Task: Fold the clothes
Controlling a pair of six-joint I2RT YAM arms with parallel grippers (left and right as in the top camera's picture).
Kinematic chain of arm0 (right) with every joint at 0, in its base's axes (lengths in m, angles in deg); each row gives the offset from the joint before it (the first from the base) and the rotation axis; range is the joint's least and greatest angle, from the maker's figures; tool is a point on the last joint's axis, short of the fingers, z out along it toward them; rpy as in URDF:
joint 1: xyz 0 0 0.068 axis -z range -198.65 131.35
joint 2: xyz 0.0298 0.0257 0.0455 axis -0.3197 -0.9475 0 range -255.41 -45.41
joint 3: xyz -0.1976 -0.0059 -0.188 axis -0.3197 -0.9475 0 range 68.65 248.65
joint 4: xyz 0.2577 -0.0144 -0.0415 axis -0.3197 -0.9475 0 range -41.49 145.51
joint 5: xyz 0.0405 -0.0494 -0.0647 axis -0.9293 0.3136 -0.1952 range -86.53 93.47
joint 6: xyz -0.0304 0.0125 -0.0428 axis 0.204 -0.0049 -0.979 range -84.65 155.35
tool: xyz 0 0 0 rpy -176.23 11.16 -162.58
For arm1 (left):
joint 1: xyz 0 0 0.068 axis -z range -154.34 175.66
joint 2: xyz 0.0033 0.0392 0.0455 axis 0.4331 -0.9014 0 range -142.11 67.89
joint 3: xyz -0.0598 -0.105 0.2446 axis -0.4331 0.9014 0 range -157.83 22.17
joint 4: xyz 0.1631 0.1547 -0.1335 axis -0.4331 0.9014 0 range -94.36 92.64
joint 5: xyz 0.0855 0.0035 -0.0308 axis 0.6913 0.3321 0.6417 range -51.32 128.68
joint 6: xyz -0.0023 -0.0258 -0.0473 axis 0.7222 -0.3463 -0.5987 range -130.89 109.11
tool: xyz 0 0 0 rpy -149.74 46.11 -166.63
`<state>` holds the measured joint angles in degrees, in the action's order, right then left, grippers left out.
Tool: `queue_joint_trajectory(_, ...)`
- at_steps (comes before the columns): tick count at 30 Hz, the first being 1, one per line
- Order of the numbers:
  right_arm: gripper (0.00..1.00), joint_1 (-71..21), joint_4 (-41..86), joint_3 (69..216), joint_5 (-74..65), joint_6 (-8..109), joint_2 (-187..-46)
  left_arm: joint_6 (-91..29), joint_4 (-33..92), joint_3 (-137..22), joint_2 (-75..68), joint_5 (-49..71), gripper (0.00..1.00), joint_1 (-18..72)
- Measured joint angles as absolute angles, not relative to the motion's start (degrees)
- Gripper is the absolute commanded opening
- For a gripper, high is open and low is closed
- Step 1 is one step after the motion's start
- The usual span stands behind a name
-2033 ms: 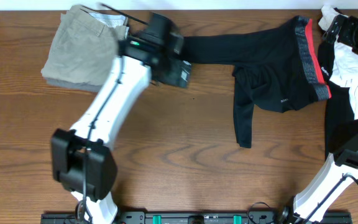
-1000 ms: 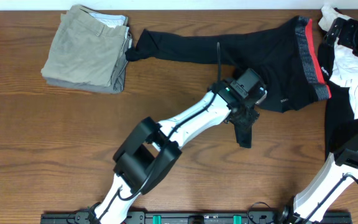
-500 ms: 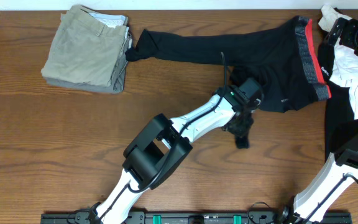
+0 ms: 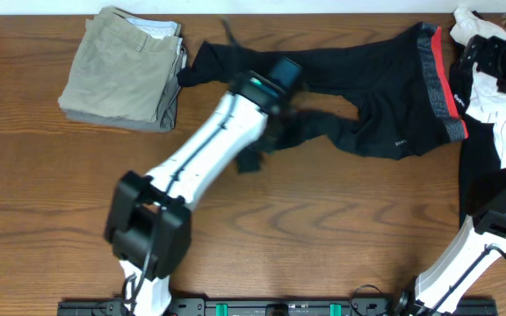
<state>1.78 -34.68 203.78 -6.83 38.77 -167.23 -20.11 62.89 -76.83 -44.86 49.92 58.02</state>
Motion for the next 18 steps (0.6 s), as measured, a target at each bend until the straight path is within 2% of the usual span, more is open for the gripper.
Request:
queue_joint_trajectory(12,0.98,0.6,-39.8,201.1,-7.5,38.5,-167.2,-23.5,66.5,-76.0,-45.3,57.0,0.06,35.8)
queue_joint_trajectory(18,0.91,-2.4,-35.9,193.1,-8.3,38.1,-167.2,-26.4,67.7,-75.9,-45.3,55.0,0.06,30.2)
